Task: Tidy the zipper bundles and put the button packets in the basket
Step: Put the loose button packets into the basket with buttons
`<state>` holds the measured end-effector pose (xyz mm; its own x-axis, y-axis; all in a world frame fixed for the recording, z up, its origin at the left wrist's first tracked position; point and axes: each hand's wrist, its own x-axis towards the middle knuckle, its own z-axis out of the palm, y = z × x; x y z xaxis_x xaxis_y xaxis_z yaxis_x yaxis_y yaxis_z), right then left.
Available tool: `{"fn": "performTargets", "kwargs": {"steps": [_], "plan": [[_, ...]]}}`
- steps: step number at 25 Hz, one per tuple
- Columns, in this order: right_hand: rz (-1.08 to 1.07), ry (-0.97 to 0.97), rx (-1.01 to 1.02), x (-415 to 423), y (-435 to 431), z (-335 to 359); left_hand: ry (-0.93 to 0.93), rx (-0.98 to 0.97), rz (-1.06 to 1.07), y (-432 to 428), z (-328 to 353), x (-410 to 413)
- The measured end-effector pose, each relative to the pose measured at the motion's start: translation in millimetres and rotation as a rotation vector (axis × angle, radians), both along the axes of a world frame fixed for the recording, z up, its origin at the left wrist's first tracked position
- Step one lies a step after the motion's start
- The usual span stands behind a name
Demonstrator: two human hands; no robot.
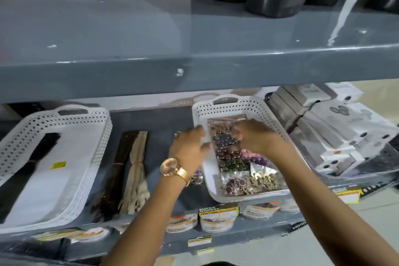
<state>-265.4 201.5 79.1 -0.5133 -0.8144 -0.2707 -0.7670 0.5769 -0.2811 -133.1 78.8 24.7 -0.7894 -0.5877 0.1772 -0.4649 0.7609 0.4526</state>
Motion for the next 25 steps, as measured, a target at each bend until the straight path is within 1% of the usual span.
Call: {"fn": "performTargets", "kwargs": {"steps": [1,2,3,5,6,7,8,10,12,13,15,16,17,18,20,22,23,24,25], "plan": [[0.087,-0.009,-0.074,17.5,-17.7,2.7,-0.013,0.005,0.095,-21.8,-0.3,10.0],[0.192,0.036,-0.089,36.3,-34.8,0.9,-0.067,0.060,0.170,-41.6,-3.4,20.3],[0.294,0.126,-0.044,54.3,-50.1,-6.7,-0.158,0.138,0.204,-57.1,-10.3,29.1],[0.424,0.338,0.157,80.1,-73.2,-31.3,-0.349,0.255,0.166,-71.1,-29.3,37.9],[0.444,0.413,0.248,87.4,-80.7,-43.3,-0.397,0.273,0.149,-72.6,-38.8,38.8],[0.445,0.468,0.299,92.8,-86.8,-54.3,-0.406,0.277,0.146,-72.7,-47.2,38.7],[0.428,0.503,0.324,96.0,-91.1,-62.6,-0.385,0.281,0.148,-73.1,-54.4,38.0],[0.358,0.520,0.282,96.3,-97.0,-71.1,-0.334,0.327,0.151,-77.2,-61.6,36.5],[0.293,0.439,0.189,92.3,-100.4,-73.2,-0.258,0.438,0.163,-82.0,-60.0,38.8],[0.271,0.358,0.128,89.3,-101.2,-71.9,-0.190,0.489,0.190,-84.9,-56.3,40.9],[0.168,0.085,-0.076,80.6,-100.8,-61.4,-0.004,0.514,0.264,-90.2,-42.5,46.2],[0.089,-0.073,-0.204,74.9,-100.0,-52.0,0.089,0.483,0.291,-94.2,-32.2,48.8],[0.017,-0.188,-0.328,67.5,-97.8,-40.8,0.179,0.454,0.291,-98.5,-20.7,50.2],[-0.027,-0.233,-0.437,56.8,-92.2,-26.5,0.270,0.439,0.254,-101.2,-8.2,47.5],[-0.086,-0.253,-0.570,30.1,-79.9,-1.1,0.402,0.406,0.156,-105.9,15.2,41.0],[-0.169,-0.383,-0.623,-3.1,-58.9,18.7,0.441,0.414,0.093,-99.7,31.6,24.1],[-0.207,-0.412,-0.589,-23.7,-44.4,24.2,0.438,0.478,0.034,-89.7,35.9,10.9],[-0.201,-0.360,-0.480,-40.8,-33.2,26.3,0.411,0.557,-0.046,-77.6,37.6,-0.4],[-0.170,-0.230,-0.298,-55.8,-20.9,24.2,0.345,0.631,-0.140,-62.3,36.4,-12.3]]}}
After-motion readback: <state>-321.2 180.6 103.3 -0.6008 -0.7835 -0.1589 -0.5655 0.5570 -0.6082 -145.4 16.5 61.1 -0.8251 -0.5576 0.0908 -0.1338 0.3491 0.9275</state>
